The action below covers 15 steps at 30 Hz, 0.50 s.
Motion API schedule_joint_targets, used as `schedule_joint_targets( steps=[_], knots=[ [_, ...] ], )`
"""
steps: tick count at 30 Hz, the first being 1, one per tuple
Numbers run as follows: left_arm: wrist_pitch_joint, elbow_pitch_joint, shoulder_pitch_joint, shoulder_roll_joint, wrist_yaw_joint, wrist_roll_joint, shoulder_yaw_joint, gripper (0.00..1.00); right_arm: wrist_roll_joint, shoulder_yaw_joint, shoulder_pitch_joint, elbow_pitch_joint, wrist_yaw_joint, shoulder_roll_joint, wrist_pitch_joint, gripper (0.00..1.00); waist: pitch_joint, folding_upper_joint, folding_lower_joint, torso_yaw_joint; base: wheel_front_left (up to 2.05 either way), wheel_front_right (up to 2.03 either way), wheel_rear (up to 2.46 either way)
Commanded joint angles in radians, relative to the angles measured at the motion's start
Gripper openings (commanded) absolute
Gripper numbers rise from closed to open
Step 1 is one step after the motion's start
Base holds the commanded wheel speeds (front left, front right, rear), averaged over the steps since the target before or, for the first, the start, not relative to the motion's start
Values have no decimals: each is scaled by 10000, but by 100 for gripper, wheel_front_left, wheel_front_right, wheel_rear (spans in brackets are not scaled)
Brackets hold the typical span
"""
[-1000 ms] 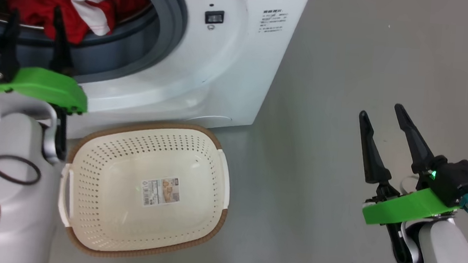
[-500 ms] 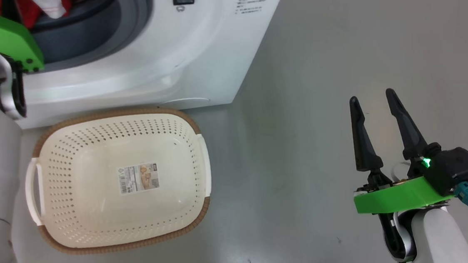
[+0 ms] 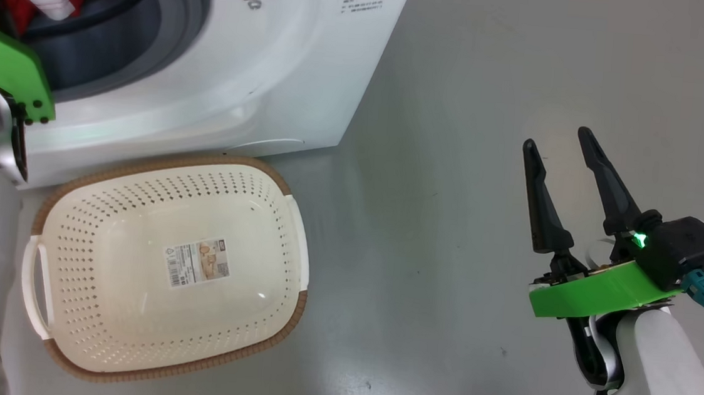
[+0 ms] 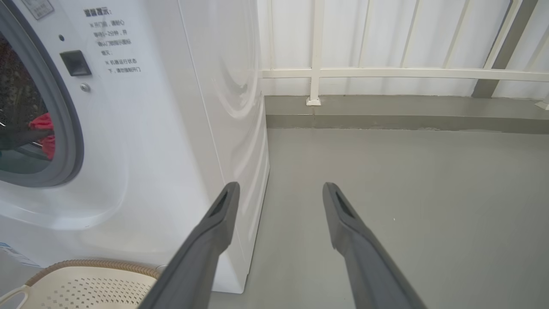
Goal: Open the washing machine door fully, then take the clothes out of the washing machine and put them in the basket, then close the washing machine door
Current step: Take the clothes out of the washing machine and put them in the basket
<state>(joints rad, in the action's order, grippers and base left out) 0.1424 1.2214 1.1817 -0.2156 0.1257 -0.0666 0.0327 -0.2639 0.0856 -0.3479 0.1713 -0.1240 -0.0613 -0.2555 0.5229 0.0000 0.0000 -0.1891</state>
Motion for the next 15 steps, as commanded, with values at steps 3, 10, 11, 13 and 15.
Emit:
schedule_joint_targets(
  steps=[3, 10, 11, 13, 15],
  knots=[
    [36, -58, 246, -597, 75, 113, 1, 100, -191, 281, -52, -252, -67, 7, -63, 100, 65, 0, 0, -45, 0, 0, 0],
    [22, 165, 426, -695, 116, 99, -147, 100, -244, 320, -108, -235, -67, 18, -63, 100, 243, 0, 0, -208, 0, 0, 0],
    [28, 187, 455, -703, 112, 87, -161, 100, -252, 317, -109, -238, -67, 20, -63, 100, 268, 0, 0, -231, 0, 0, 0],
    [50, 226, 508, -724, 100, 59, -184, 100, -263, 308, -117, -239, -67, 24, -63, 100, 310, 0, 0, -269, 0, 0, 0],
    [64, 267, 542, -743, 89, 35, -212, 100, -262, 296, -118, -245, -67, 27, -63, 100, 334, 0, 0, -298, 0, 0, 0]
  ],
)
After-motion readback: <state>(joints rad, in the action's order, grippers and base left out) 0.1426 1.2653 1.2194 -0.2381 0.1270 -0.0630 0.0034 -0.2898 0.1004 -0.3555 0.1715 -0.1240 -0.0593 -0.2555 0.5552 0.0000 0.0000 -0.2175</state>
